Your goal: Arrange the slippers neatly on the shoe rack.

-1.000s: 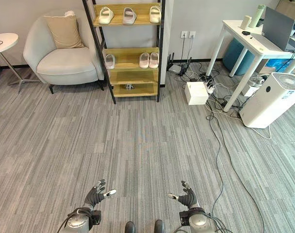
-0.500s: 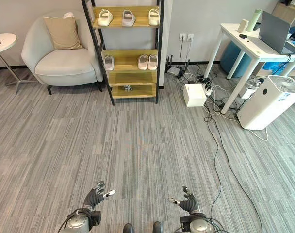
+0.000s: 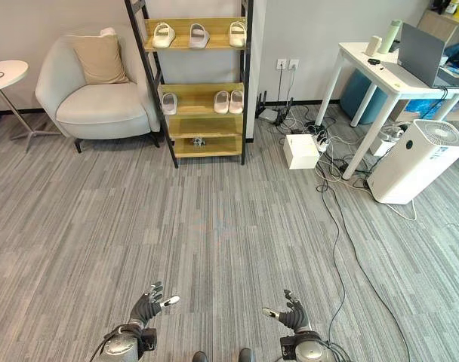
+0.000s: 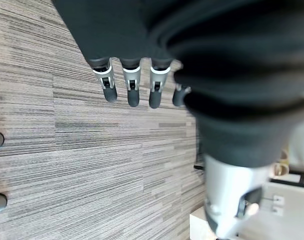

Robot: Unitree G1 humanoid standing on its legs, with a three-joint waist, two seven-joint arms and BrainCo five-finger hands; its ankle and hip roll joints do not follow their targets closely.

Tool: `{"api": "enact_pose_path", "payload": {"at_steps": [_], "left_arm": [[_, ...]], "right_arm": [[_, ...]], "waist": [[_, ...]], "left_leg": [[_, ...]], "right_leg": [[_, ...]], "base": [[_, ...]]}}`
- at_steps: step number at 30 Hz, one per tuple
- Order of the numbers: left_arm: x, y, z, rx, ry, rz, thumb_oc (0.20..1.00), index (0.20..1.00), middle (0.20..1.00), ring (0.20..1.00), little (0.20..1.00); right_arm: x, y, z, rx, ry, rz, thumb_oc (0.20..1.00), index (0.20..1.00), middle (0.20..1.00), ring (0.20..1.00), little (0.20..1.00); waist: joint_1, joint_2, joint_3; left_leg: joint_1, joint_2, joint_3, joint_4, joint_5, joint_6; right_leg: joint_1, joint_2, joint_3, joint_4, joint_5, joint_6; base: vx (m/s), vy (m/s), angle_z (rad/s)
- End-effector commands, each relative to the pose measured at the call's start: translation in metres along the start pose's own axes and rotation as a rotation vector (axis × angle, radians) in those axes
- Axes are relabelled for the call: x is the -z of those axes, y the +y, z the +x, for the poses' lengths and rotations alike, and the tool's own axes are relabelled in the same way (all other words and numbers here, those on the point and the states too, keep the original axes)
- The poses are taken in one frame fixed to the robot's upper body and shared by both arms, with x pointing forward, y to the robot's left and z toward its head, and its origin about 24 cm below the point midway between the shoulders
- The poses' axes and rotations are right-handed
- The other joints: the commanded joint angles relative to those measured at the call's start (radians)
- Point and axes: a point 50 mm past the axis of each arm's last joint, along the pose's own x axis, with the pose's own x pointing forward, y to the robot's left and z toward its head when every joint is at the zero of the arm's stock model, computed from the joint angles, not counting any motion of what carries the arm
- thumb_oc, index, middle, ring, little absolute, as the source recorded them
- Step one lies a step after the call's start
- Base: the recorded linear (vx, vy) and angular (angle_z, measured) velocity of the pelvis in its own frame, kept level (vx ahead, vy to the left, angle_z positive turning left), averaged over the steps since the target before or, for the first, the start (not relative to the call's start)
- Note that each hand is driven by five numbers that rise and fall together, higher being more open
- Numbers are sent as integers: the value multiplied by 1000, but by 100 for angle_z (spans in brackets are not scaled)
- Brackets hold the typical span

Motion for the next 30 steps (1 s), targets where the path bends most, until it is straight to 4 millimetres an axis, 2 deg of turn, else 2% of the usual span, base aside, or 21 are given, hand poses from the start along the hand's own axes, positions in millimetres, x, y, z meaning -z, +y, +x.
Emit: {"api": "enact_pose_path", "payload": {"at_steps": [1,6,9,12,14,15,16,18,23,24,25,26,28,30], "left_arm": [[-17,2,8,-4,-65,-17,1000,1000,1000,1000,1000],[-16,3,7,-3,-63,-7,1000,1000,1000,1000,1000],[-30,6,6,-3,-137,5,1000,1000,1000,1000,1000],[-33,8,6,-11,-154,3,1000,1000,1000,1000,1000],[-40,9,8,-36,-177,6,1000,1000,1000,1000,1000],[-51,10,10,-60,-222,17,1000,1000,1000,1000,1000],[-51,10,10,-60,-223,17,1000,1000,1000,1000,1000],[-71,9,14,-82,-298,27,1000,1000,1000,1000,1000],[-83,9,15,-85,-342,42,1000,1000,1000,1000,1000],[-92,11,15,-85,-376,60,1000,1000,1000,1000,1000],[-97,11,15,-83,-390,66,1000,1000,1000,1000,1000],[-97,11,15,-83,-391,66,1000,1000,1000,1000,1000],[-104,11,16,-79,-415,81,1000,1000,1000,1000,1000],[-106,11,16,-84,-422,89,1000,1000,1000,1000,1000]], "right_arm": [[-17,2,7,-8,-64,7,1000,1000,1000,1000,1000],[-18,2,6,-7,-67,13,1000,1000,1000,1000,1000],[-21,-1,4,6,-92,38,1000,1000,1000,1000,1000],[-22,-1,4,11,-101,46,1000,1000,1000,1000,1000],[-28,-2,6,32,-122,63,1000,1000,1000,1000,1000],[-41,-4,10,54,-162,88,1000,1000,1000,1000,1000],[-41,-4,10,54,-163,89,1000,1000,1000,1000,1000],[-62,-7,15,86,-233,96,1000,1000,1000,1000,1000],[-74,-11,17,109,-274,85,1000,1000,1000,1000,1000],[-80,-12,16,115,-303,84,1000,1000,1000,1000,1000],[-83,-12,17,117,-312,85,1000,1000,1000,1000,1000],[-84,-12,17,117,-313,85,1000,1000,1000,1000,1000],[-91,-11,18,118,-334,87,1000,1000,1000,1000,1000],[-90,-12,18,123,-335,95,1000,1000,1000,1000,1000]], "waist": [[-11,-19,-6],[-13,-17,1],[-13,-16,10],[-13,-17,14],[-11,-18,28],[-5,-22,62],[-5,-22,62],[9,-41,126],[15,-51,115],[11,-54,124],[10,-55,132],[11,-55,131],[1,-53,152],[-10,-44,162]], "left_leg": [[25,62,-6,-1,-89,-68],[23,63,-6,-1,-90,-68],[20,64,-6,-1,-91,-69],[20,65,-7,-1,-93,-70],[13,63,-8,-1,-94,-70],[-5,62,-12,7,-85,-67],[-6,62,-12,7,-85,-67],[-122,49,-19,124,-108,-64],[-172,37,-21,136,-115,-49],[-172,32,-20,129,-124,-33],[-173,32,-13,132,-128,-28],[-175,32,-12,133,-129,-28],[-163,34,-1,143,-145,-18],[-135,37,-4,136,-155,-17]], "right_leg": [[41,-94,25,1,-137,118],[34,-93,27,1,-135,119],[29,-96,26,1,-134,121],[30,-96,25,1,-136,121],[23,-96,26,1,-133,123],[8,-98,33,1,-127,123],[7,-98,33,1,-127,123],[-38,-112,40,1,-110,121],[-71,-122,35,7,-107,127],[-120,-129,42,98,-122,133],[-156,-132,39,161,-122,144],[-161,-133,41,166,-124,145],[-231,-133,42,306,-117,173],[-278,-133,47,380,-114,173]], "base": [[0,0,0],[0,0,0],[19,-7,-2],[12,3,0],[0,0,0],[-42,13,-2],[-126,7,-5],[-173,3,-7],[8,79,-2],[23,160,-2],[-3,128,-5],[-15,86,-13],[21,91,-12],[148,69,-14]]}}
